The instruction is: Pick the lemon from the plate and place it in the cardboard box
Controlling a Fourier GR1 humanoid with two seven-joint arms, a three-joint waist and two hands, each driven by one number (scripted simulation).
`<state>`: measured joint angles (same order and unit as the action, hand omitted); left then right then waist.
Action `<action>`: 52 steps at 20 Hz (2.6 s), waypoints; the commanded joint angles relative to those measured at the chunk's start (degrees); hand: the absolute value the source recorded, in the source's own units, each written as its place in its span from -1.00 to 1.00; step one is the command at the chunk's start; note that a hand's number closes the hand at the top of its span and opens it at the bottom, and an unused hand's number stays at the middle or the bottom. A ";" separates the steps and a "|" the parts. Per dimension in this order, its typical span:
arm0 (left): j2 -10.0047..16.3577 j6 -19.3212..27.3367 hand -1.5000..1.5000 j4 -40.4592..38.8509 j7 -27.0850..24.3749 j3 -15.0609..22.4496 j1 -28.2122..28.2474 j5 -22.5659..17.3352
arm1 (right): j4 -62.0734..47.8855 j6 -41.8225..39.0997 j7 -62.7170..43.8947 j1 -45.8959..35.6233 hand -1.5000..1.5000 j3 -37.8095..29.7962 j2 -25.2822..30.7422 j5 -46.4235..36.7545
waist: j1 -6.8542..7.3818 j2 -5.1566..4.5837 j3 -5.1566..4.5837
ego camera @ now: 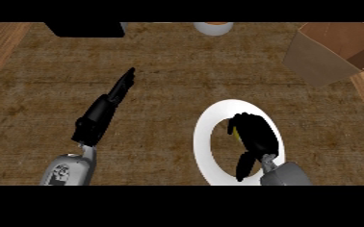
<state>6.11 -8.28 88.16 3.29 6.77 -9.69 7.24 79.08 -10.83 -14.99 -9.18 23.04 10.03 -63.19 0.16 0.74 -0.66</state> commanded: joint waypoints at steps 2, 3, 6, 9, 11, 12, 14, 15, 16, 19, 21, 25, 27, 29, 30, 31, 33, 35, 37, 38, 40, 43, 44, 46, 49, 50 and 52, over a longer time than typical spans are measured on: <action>0.64 -0.39 0.00 -0.76 -1.55 -0.87 1.16 0.22 | 2.43 0.67 12.25 3.37 1.00 -0.17 8.98 1.28 | -0.39 -0.68 0.66; -0.57 -0.29 0.00 1.76 1.61 0.85 0.70 0.21 | 1.11 0.44 21.56 2.17 1.00 -2.84 15.28 4.97 | -0.19 -0.65 0.77; 0.05 -0.42 0.00 0.29 -0.18 0.08 0.59 0.18 | 2.47 1.39 37.70 2.99 1.00 -1.32 24.36 7.10 | -0.63 -0.77 0.95; -0.26 -0.26 0.00 0.28 0.49 -0.27 -0.08 -0.26 | 1.34 4.28 50.58 1.45 1.00 -5.16 32.15 10.35 | -0.56 -1.08 1.10; 0.81 -0.43 0.00 0.03 0.00 -1.42 0.21 -0.46 | -0.49 9.43 59.93 3.49 1.00 -8.58 36.12 13.25 | -1.38 -1.01 1.12; -0.76 0.92 0.00 0.18 0.06 -0.15 -0.48 0.68 | -2.47 10.75 64.08 2.09 1.00 -11.05 37.72 15.14 | -1.08 -1.15 1.14; 1.00 -0.94 0.00 0.41 0.32 -1.72 -0.45 -0.99 | -7.13 16.00 72.14 3.38 1.00 -15.38 38.92 18.83 | -0.85 -1.15 1.15; 0.21 -0.38 0.00 -0.98 -1.11 -1.51 0.44 -0.79 | -8.44 17.59 75.30 2.25 1.00 -18.36 39.50 21.32 | -0.92 -1.21 1.07; 0.10 -0.56 0.00 1.02 -0.04 -0.60 0.52 -0.53 | -10.79 17.07 78.67 0.92 1.00 -21.17 40.64 24.34 | -0.21 -1.02 1.07; 0.62 -1.52 0.00 -0.54 2.34 -2.12 -3.54 -1.75 | -17.36 16.48 90.09 1.09 1.00 -26.43 43.51 30.71 | -0.73 -1.16 0.97; 0.86 -1.50 0.00 1.51 1.69 -1.63 -0.45 -1.51 | -21.39 14.53 95.00 0.79 1.00 -28.44 44.61 33.94 | 0.21 -0.95 0.90; -1.01 0.17 0.00 -0.73 1.43 -0.17 -1.26 0.33 | -21.22 8.64 99.96 2.16 1.00 -29.94 50.26 40.26 | -0.98 -0.86 0.92; 1.00 -1.24 0.00 2.03 1.15 -1.27 0.63 -0.81 | -21.49 2.91 100.01 0.99 1.00 -31.01 52.76 44.71 | 0.30 -0.64 0.90; -0.17 -0.38 0.00 0.55 -0.39 -0.76 0.40 -0.22 | -20.49 -0.69 100.04 1.88 1.00 -31.84 54.79 49.18 | -0.77 -0.64 0.82; 0.68 -1.34 0.00 1.34 1.30 -1.17 0.70 -0.96 | -21.61 -1.48 99.03 0.99 1.00 -32.58 55.14 51.12 | 0.09 -0.69 0.87; -0.27 -0.67 0.00 0.54 0.70 -0.19 0.20 -0.02 | -21.84 -2.19 99.65 1.92 1.00 -33.40 55.53 53.22 | -0.88 -0.67 0.86; -0.71 0.06 0.00 1.20 1.19 -0.43 -0.44 0.06 | -23.21 -4.53 98.77 2.21 1.00 -34.39 57.93 56.00 | -0.71 -0.70 0.85; 0.04 -0.73 0.00 1.11 1.92 -1.24 0.00 -0.81 | -22.22 -8.88 94.80 1.98 1.00 -33.66 59.91 59.14 | -0.16 -0.70 0.75; 0.30 -1.09 0.00 2.94 3.94 -0.69 -0.74 -0.60 | -24.24 -9.88 93.86 2.46 1.00 -34.19 61.04 61.62 | 0.04 -0.64 0.83; -0.58 -1.24 0.00 0.44 0.77 -0.37 -0.77 -0.71 | -24.90 -10.09 92.06 0.39 1.00 -34.27 61.73 62.50 | 0.48 -1.02 0.76; -0.56 -0.82 0.00 0.74 2.71 -0.86 -1.53 -0.72 | -27.01 -11.51 92.50 0.49 1.00 -34.80 64.37 63.77 | 0.33 -0.96 0.79; -1.99 -0.32 0.00 -0.78 0.52 0.82 -2.03 0.61 | -28.15 -10.46 88.33 -3.38 1.00 -32.56 63.57 64.17 | 1.61 -1.33 0.77; -0.03 -2.38 0.00 0.81 1.07 0.22 -0.39 -0.53 | -30.57 -9.84 89.57 -3.51 1.00 -32.45 63.34 64.10 | 2.36 -1.36 0.85; -0.76 -1.20 0.00 1.38 0.52 0.63 -1.03 0.46 | -28.97 -11.29 85.90 -6.10 1.00 -30.74 63.27 65.04 | 2.42 -1.29 0.78; -1.12 -1.04 0.00 -1.31 2.70 -0.22 -4.56 0.38 | -29.24 -12.86 82.11 -10.56 1.00 -28.78 63.47 65.73 | 2.47 -1.49 0.75; -0.65 -3.41 0.00 -0.49 2.10 -0.11 -2.88 -1.73 | -30.56 -12.39 82.93 -11.01 1.00 -27.70 63.47 64.68 | 3.28 -1.63 0.79; -1.64 -1.73 0.00 -0.70 3.11 0.83 -4.96 0.30 | -31.04 -13.50 79.59 -14.91 1.00 -26.28 63.00 64.85 | 3.32 -1.63 0.77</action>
<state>4.97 -10.00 87.96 5.36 7.09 -12.91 7.08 50.57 -13.82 59.33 -19.10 -5.35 72.91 1.60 3.01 -0.77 0.12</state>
